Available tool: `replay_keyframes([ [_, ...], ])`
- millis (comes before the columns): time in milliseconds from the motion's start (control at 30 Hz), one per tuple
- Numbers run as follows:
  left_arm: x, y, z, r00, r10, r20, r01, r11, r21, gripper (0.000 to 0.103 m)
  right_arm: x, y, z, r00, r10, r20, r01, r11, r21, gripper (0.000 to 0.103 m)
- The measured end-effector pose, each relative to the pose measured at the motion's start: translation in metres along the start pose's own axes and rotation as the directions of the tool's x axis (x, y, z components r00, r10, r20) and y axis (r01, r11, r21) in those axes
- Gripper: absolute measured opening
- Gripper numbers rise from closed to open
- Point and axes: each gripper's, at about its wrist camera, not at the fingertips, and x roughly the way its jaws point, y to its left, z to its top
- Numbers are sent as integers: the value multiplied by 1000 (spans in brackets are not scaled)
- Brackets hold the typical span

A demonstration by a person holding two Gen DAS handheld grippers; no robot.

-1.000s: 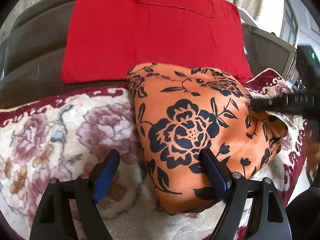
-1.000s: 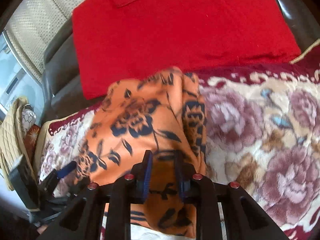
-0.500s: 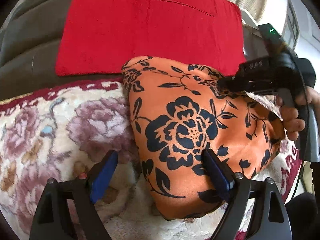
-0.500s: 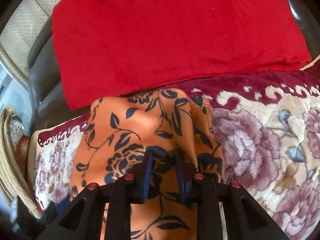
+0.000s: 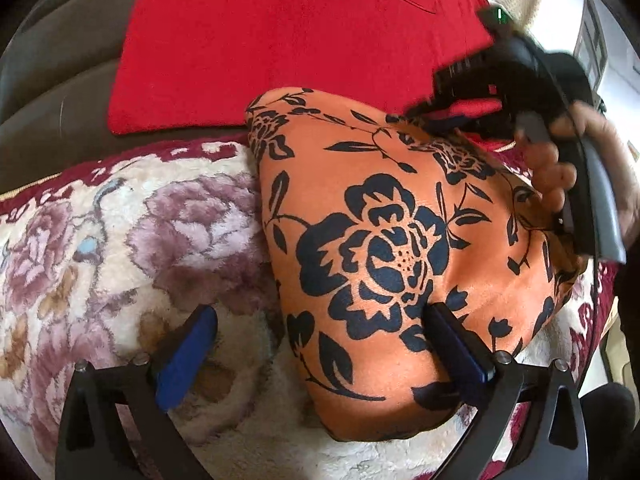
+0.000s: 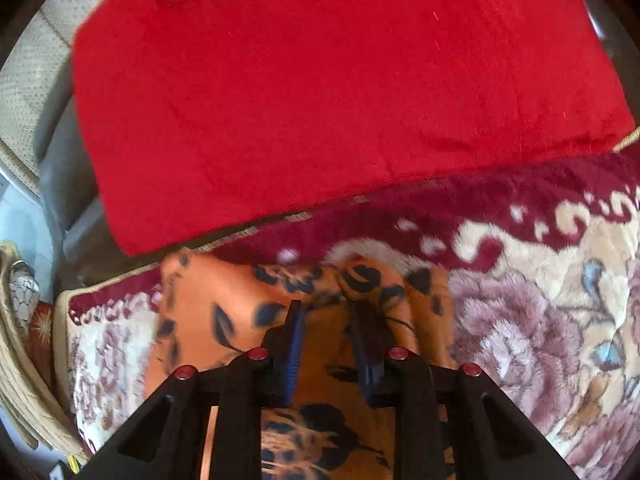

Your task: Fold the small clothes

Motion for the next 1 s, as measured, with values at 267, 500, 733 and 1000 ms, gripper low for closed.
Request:
replay_keyframes([
  [267,-16,1,17,996,60,62,-61,998,18,103,37,53,-12,977,149,-152,-166,980,-111,28],
  [500,-1,13,19,999,44,32,-44,999,0,103,72,58,-21,969,91,-230,-121,986,-118,28],
  [733,-8,19,15,999,37,39,-37,999,-9,103,9,41,-41,978,174,-113,-185,978,-97,27],
  [1000,-25,17,10,996,58,70,-57,998,-18,103,-68,5,-89,988,153,-15,-154,983,-99,27],
])
